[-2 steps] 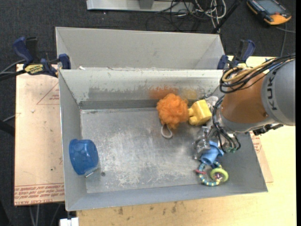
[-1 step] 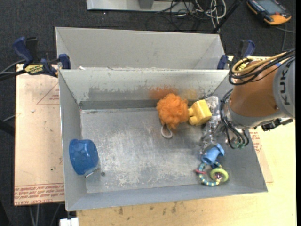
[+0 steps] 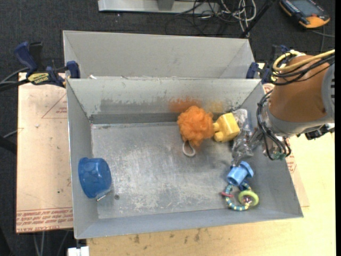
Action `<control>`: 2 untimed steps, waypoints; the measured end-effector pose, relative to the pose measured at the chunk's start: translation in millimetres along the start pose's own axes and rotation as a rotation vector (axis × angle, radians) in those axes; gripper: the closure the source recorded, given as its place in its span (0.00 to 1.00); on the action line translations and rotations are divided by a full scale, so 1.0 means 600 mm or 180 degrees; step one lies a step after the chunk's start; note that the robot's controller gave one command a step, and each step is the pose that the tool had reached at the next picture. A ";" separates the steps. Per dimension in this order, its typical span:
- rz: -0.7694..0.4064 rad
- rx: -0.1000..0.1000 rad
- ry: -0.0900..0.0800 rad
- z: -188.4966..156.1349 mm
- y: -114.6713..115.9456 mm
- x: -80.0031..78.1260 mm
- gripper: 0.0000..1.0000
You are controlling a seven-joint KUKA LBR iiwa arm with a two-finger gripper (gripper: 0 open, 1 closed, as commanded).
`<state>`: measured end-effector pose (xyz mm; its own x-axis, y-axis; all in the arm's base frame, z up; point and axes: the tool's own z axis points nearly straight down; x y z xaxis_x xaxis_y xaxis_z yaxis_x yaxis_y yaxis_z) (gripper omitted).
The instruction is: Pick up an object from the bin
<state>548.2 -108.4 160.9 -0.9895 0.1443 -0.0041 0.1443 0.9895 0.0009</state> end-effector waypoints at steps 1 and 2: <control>-0.0001 -0.0001 0.0014 0.039 -0.039 0.037 0.00; 0.0002 0.0001 0.0020 0.040 -0.041 0.038 0.00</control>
Offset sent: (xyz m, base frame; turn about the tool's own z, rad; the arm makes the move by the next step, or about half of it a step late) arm 0.0000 0.0000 0.0000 0.0000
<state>522.2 -129.3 136.9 -0.9894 0.1449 0.0023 0.1449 0.9894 0.0006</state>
